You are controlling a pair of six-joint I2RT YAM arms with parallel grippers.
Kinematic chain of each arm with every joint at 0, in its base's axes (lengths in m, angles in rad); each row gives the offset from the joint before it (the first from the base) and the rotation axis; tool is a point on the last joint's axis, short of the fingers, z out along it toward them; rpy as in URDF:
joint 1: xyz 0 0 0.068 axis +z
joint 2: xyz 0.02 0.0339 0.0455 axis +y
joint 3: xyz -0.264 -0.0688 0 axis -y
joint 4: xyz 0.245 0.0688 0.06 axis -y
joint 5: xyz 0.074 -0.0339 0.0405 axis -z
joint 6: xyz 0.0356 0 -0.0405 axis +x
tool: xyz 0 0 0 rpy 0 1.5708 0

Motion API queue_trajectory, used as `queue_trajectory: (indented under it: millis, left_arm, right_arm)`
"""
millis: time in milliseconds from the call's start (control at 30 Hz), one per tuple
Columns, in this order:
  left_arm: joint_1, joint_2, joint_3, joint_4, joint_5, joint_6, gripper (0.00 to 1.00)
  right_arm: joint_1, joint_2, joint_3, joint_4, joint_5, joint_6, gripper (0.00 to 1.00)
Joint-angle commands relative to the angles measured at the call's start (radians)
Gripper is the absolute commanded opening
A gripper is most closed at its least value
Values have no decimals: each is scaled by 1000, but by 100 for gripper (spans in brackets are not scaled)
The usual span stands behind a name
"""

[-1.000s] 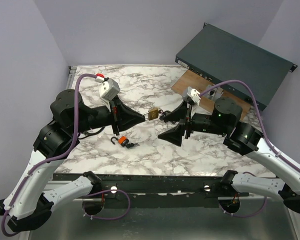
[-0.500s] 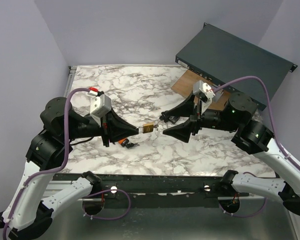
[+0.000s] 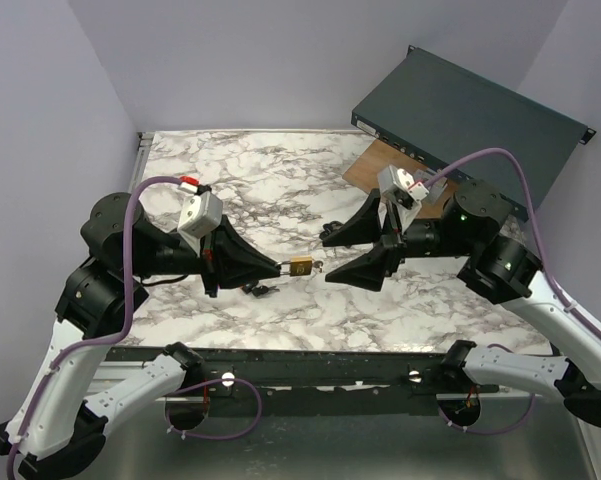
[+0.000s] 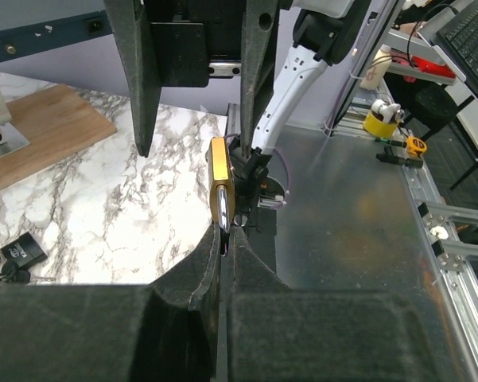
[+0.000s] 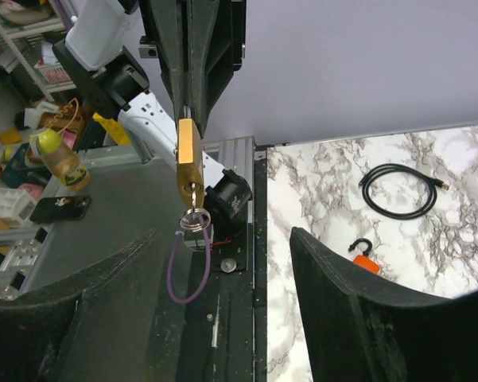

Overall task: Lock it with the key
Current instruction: Lock the lock.

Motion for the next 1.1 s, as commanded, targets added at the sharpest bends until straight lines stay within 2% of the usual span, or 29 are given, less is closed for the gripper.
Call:
queue_trajectory:
  millis: [0,367,533,1067]
  left_arm:
    - [6,8,-8,48,48,-15,0]
    - [5,21,-16,61,22,-27,0]
    - [5,27,-13,66,13,-33,0]
    - [5,26,-10,70,-15,-36,0]
  right_arm:
    - [-4,20,35,53,-51,30,64]
    - [-3,39,33,114,-96,83,52]
    - [-4,51,30,119,-103,92,42]
    - [-4,44,19,69,-82,72,39]
